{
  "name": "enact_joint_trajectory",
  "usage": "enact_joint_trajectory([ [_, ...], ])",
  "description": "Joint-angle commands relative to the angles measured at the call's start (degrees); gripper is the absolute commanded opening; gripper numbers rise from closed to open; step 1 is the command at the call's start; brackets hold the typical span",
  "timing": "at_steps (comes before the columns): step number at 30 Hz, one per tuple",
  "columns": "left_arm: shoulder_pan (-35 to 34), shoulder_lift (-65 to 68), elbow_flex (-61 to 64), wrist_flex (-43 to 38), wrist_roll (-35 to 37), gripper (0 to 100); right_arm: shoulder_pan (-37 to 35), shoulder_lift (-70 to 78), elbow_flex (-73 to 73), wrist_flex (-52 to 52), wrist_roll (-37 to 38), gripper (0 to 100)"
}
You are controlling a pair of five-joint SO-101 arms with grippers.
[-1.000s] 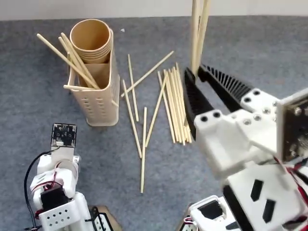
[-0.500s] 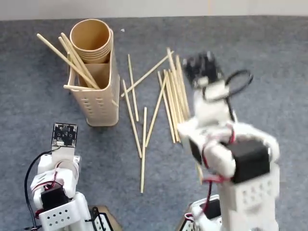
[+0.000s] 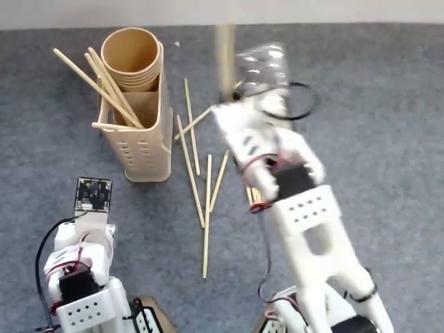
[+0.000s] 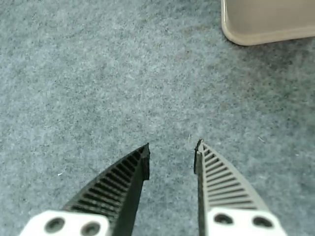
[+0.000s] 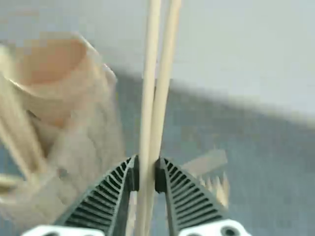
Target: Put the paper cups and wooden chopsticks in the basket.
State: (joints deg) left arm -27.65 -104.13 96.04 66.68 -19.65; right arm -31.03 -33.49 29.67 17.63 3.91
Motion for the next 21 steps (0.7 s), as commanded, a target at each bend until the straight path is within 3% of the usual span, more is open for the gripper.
enact_joint_trajectory([
  [1, 0.8, -0.1, 0.6, -0.1, -0.6, 17, -7.3, 0.9, -1.0, -11.3, 6.5, 0.5],
  [9, 0.8, -0.1, 0.6, -0.1, -0.6, 17, -10.8, 1.7, -2.0, -26.2, 8.6, 0.5],
  [16, 0.8, -0.1, 0.6, -0.1, -0.7, 17, -13.3, 14.7, -7.3, -32.7, 8.4, 0.5],
  [21, 0.8, -0.1, 0.7, -0.1, -0.7, 17, -13.5, 23.1, -9.0, -33.2, 1.8, 0.5],
])
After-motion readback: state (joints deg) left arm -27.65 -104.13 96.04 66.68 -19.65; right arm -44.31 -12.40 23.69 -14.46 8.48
